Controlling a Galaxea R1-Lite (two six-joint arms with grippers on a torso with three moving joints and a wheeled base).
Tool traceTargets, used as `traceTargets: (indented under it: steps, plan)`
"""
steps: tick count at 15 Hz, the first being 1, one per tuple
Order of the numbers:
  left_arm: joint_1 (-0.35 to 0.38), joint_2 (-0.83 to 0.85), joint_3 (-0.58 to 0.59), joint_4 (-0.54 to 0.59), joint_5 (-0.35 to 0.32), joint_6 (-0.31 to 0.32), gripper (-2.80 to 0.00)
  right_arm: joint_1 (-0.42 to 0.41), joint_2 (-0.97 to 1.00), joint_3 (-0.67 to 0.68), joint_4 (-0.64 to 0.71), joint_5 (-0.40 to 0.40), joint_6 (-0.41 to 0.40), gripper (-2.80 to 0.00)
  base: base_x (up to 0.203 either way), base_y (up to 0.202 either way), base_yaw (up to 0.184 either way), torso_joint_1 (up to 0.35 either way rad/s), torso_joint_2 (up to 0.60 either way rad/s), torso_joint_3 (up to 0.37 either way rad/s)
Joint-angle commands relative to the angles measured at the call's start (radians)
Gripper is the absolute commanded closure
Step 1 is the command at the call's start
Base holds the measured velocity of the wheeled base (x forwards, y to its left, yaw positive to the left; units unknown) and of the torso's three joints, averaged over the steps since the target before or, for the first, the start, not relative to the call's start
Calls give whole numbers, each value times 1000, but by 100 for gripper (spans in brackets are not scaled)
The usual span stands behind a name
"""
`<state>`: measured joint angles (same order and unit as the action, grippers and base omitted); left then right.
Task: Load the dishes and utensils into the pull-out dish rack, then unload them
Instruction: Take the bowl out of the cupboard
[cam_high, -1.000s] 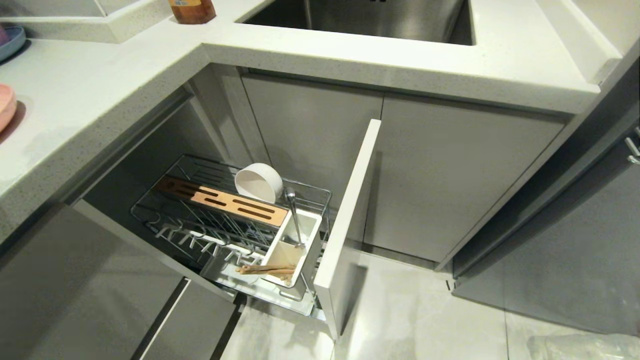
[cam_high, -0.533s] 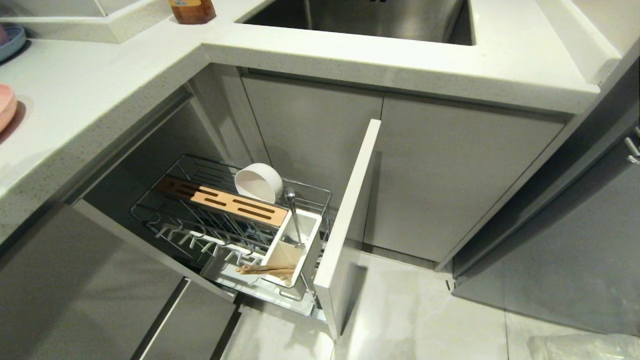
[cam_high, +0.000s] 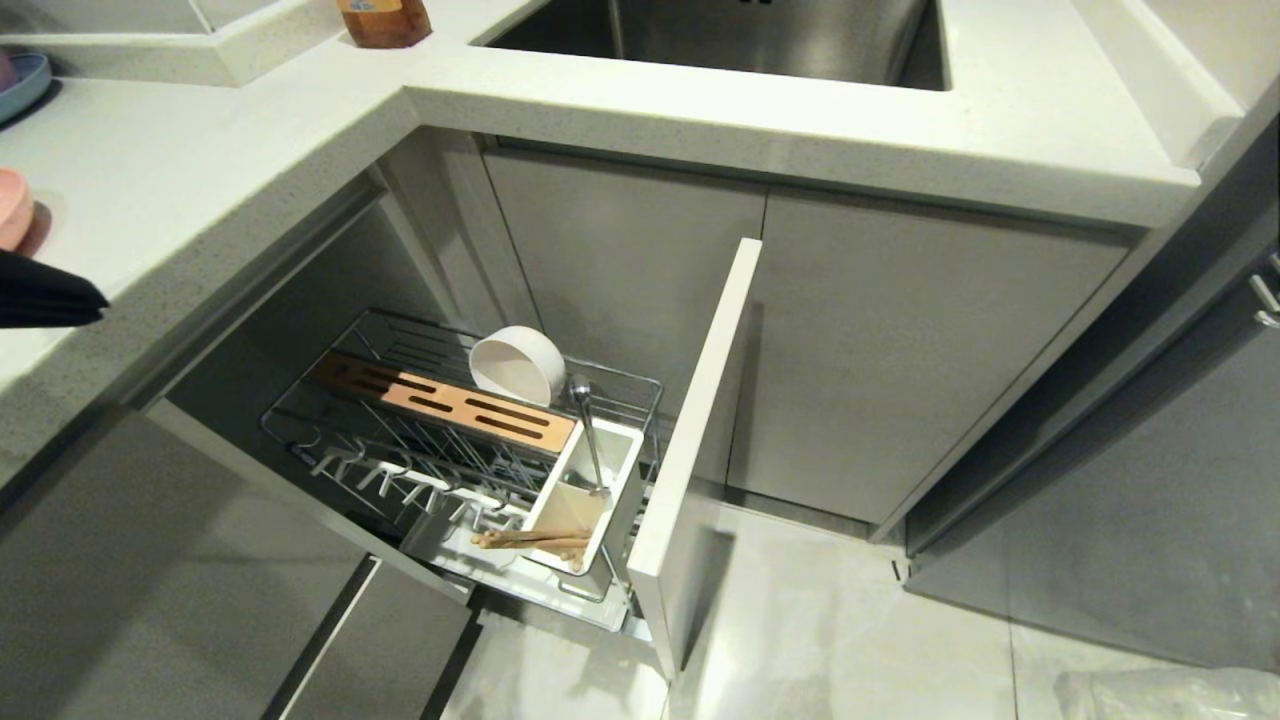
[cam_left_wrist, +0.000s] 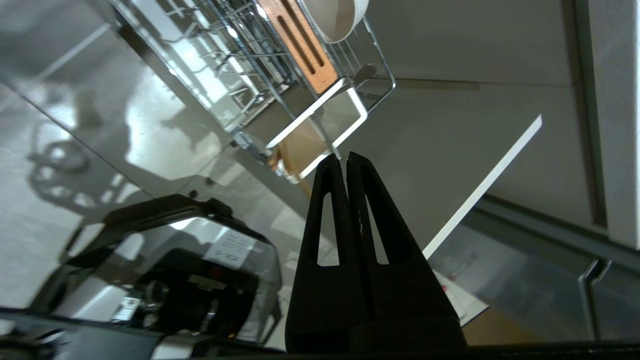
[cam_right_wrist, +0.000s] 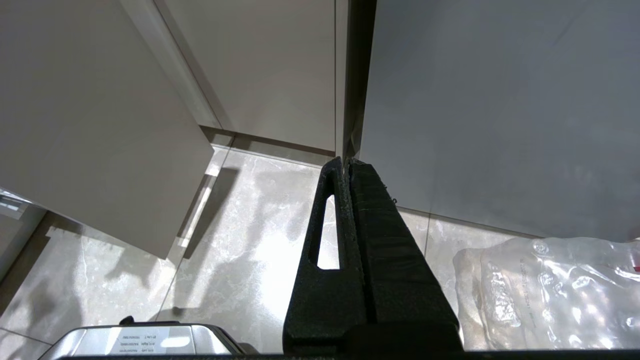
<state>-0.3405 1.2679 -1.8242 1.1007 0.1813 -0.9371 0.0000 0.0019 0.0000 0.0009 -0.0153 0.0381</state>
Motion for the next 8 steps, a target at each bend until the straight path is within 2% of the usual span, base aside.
traceTargets:
  steps: [1, 4, 8]
  plan:
    - [-12, 92, 17, -36, 2, -25, 0, 1, 0, 3, 1, 0, 0, 0, 0, 0, 0, 0, 0, 0]
    - [-13, 172, 116, -172, 6, -68, 0, 0, 0, 2, 0, 0, 0, 0, 0, 0, 0, 0, 0, 0]
    - [-6, 242, 266, -403, 9, -77, 0, 1, 0, 3, 0, 0, 0, 0, 0, 0, 0, 0, 0, 0]
